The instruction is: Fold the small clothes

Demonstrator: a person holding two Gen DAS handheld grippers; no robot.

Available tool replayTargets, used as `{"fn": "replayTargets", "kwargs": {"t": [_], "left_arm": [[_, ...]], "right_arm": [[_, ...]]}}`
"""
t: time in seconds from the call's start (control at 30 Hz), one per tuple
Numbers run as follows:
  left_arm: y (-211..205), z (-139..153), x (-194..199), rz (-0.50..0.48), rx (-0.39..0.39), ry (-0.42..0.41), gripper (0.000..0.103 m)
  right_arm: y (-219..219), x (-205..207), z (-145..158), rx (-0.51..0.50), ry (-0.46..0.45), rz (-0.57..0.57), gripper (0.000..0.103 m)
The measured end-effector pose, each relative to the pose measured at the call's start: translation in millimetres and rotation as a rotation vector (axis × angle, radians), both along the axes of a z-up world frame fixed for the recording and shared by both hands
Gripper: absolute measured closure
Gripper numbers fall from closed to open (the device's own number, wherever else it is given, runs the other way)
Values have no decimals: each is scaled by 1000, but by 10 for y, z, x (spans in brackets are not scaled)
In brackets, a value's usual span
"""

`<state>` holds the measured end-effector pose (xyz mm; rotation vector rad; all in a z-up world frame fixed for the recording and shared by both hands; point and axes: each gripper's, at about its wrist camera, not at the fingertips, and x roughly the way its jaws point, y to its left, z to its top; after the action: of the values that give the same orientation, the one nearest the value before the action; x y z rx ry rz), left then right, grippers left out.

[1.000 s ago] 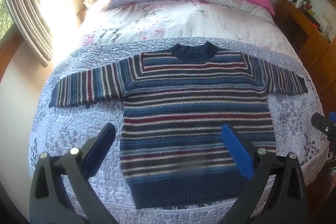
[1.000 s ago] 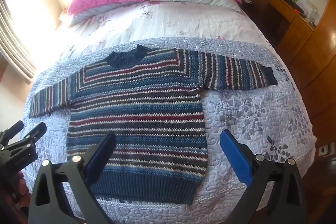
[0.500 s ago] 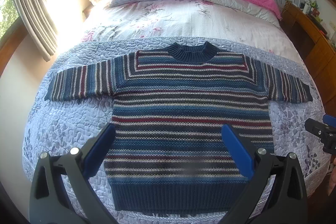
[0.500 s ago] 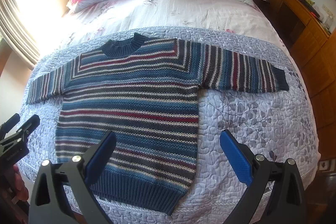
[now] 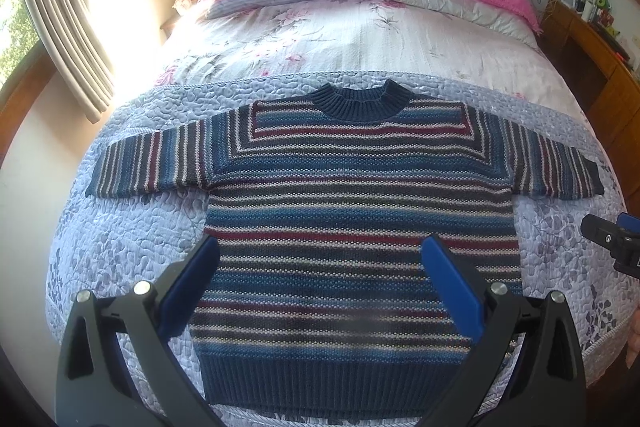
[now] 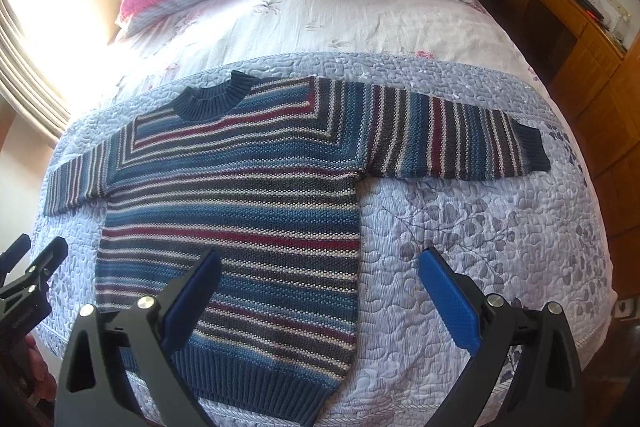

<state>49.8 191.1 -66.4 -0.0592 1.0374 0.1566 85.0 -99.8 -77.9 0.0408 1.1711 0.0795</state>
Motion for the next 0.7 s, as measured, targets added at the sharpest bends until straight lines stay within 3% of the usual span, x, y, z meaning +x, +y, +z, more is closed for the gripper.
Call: {"fn": "replayTargets", "kwargs": {"t": [0.7], "left_arm": [[-107,-61,118,-17,27,4,3]], "right_arm": [[-76,85,-106,4,-9,12,4]]}}
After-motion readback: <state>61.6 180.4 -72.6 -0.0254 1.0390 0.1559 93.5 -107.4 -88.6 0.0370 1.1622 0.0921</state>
